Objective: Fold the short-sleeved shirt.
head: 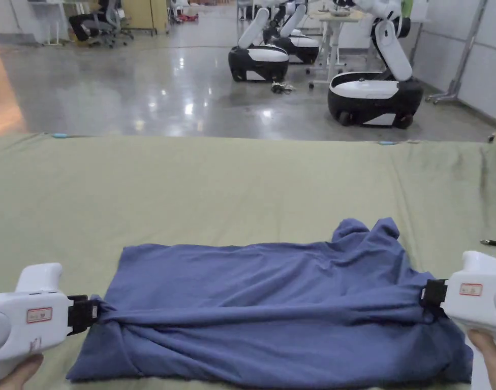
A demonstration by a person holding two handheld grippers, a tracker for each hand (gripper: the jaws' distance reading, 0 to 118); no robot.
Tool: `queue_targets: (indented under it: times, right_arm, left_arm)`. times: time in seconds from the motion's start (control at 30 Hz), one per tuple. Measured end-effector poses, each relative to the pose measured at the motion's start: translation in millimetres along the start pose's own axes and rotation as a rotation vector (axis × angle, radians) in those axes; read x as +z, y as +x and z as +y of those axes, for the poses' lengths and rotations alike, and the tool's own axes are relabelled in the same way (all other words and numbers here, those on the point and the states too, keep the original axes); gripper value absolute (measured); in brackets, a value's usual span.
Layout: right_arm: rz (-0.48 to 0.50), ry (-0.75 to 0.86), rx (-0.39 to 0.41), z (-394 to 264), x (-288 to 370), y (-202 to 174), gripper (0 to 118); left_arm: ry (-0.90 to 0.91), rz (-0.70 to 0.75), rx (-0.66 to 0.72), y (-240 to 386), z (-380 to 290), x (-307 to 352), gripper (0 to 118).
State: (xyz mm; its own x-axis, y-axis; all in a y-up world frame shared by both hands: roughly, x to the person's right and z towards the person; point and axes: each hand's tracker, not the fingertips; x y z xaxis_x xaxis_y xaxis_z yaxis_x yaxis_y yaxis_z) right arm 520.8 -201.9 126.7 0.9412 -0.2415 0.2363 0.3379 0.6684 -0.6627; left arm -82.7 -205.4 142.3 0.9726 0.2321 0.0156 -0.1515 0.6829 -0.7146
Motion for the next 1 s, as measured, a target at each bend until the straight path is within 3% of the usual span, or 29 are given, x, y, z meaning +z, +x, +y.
queue_targets:
  times: [0.03, 0.1, 0.13, 0.23, 0.47, 0.53, 0.6, 0.63, 0.67, 0.7, 0.77, 0.87, 1.0]
  right_arm:
    - [-0.019, -0.013, 0.013, -3.1, -4.6, -2.2, 14]
    - [-0.022, -0.014, 0.022, -7.5, -8.5, 0.1, 76]
    - [-0.013, 0.001, 0.031, -9.6, -2.0, 1.8, 96]
    - [0.061, 0.128, 0.062, -15.8, 39.4, 1.9, 94]
    - [0.157, 0.415, 0.265, -76.4, 168.9, -13.4, 94]
    - [0.157, 0.443, 0.295, -101.5, 194.0, -18.0, 89]
    - [0.105, 0.453, 0.324, -124.0, 211.3, -24.2, 59]
    - [0.088, 0.461, 0.334, -133.1, 217.6, -25.6, 40]
    - [0.072, 0.451, 0.36, -140.8, 221.5, -26.5, 14]
    - [0.056, 0.455, 0.375, -146.9, 223.8, -27.7, 1]
    - [0.027, 0.461, 0.375, -158.9, 226.2, -31.4, 0]
    - [0.03, 0.414, 0.397, -163.4, 218.7, -33.2, 0]
    - [0.091, 0.431, 0.366, -158.5, 221.0, -34.8, 0]
  left_arm:
    - [0.006, -0.024, 0.013, -3.2, -1.3, -3.8, 13]
    - [0.022, -0.039, 0.006, -5.8, -3.2, 2.0, 44]
    - [0.077, -0.04, -0.006, -4.5, -4.4, 12.9, 56]
    - [0.229, -0.062, -0.033, 4.5, -15.1, 62.7, 57]
    - [0.516, 0.002, -0.273, 60.7, -61.0, 195.6, 57]
    - [0.551, 0.044, -0.32, 75.5, -76.8, 219.7, 57]
    - [0.583, 0.085, -0.32, 89.3, -93.4, 237.1, 44]
    - [0.592, 0.093, -0.323, 93.3, -99.8, 242.3, 21]
    - [0.591, 0.081, -0.327, 97.4, -105.6, 248.9, 6]
    - [0.582, 0.08, -0.327, 102.8, -108.5, 252.2, 4]
    - [0.494, 0.051, -0.3, 97.8, -112.5, 252.3, 4]
    - [0.5, 0.056, -0.278, 102.4, -124.3, 249.2, 4]
    - [0.494, 0.011, -0.23, 97.4, -123.9, 242.0, 4]
